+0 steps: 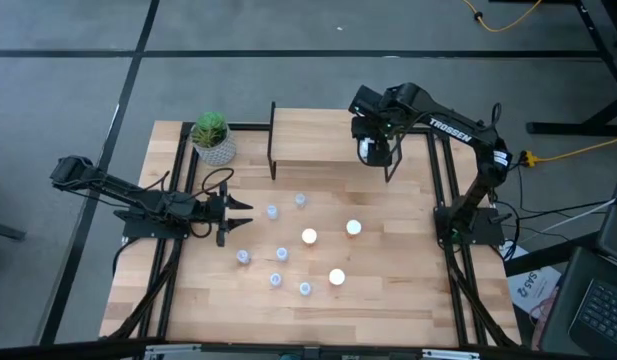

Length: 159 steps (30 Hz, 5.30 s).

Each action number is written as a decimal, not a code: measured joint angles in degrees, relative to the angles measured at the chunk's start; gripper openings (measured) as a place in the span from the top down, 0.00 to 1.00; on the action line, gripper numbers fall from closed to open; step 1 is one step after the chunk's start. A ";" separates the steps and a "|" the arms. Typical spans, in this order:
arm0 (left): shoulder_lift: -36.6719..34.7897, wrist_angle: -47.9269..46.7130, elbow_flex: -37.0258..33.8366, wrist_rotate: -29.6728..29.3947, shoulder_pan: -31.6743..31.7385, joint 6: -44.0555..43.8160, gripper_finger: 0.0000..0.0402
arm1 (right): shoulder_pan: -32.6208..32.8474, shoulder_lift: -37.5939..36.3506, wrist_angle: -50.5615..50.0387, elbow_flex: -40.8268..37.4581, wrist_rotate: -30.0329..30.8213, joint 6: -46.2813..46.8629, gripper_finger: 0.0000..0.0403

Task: Pick and place medicine bottles onto shelf by color
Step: Put the white supplement bottle on the shelf aligned with the other white supplement bottles

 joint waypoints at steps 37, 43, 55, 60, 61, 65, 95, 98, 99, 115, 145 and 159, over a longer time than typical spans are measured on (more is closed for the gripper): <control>0.00 0.00 0.00 0.02 0.02 -0.20 0.59 | 0.02 0.00 -0.02 0.00 3.45 30.50 0.45; 0.01 -0.02 0.01 0.02 0.01 -0.20 0.59 | 0.02 0.00 -0.15 0.00 3.46 36.87 0.45; 0.00 0.00 0.02 0.02 0.02 -0.20 0.59 | 0.11 -0.02 -0.57 0.00 3.45 52.31 0.45; 0.00 -0.02 0.02 0.02 0.01 -0.20 0.59 | 0.30 -0.02 -1.58 0.00 3.45 56.56 0.45; 0.02 -0.02 0.02 0.02 0.02 -0.20 0.59 | 0.51 -0.02 -1.73 0.00 3.45 57.27 0.45; 0.01 -0.01 0.01 0.02 0.01 -0.20 0.59 | 1.52 -0.02 -1.75 0.00 3.47 58.89 0.45; 0.02 -0.02 0.02 0.04 0.01 -0.20 0.59 | 13.50 -0.48 3.93 0.02 1.74 52.63 0.45; 0.00 -0.02 0.02 0.04 0.02 -0.32 0.59 | 14.17 -0.48 7.23 0.02 2.80 51.13 0.46; 0.02 -0.02 0.00 0.04 0.02 -0.41 0.59 | 14.25 -0.47 7.01 0.02 4.15 51.11 0.46; 0.00 -0.02 0.00 0.04 0.02 -0.42 0.59 | 14.19 -0.33 14.79 -9.35 14.25 48.18 0.76; 0.00 -0.02 0.02 0.04 0.00 -0.46 0.59 | 10.86 -0.39 12.20 -9.29 18.49 49.66 0.85; 0.02 -0.02 0.02 0.03 0.01 -0.46 0.59 | 11.08 -0.39 18.72 -8.19 16.98 45.25 0.85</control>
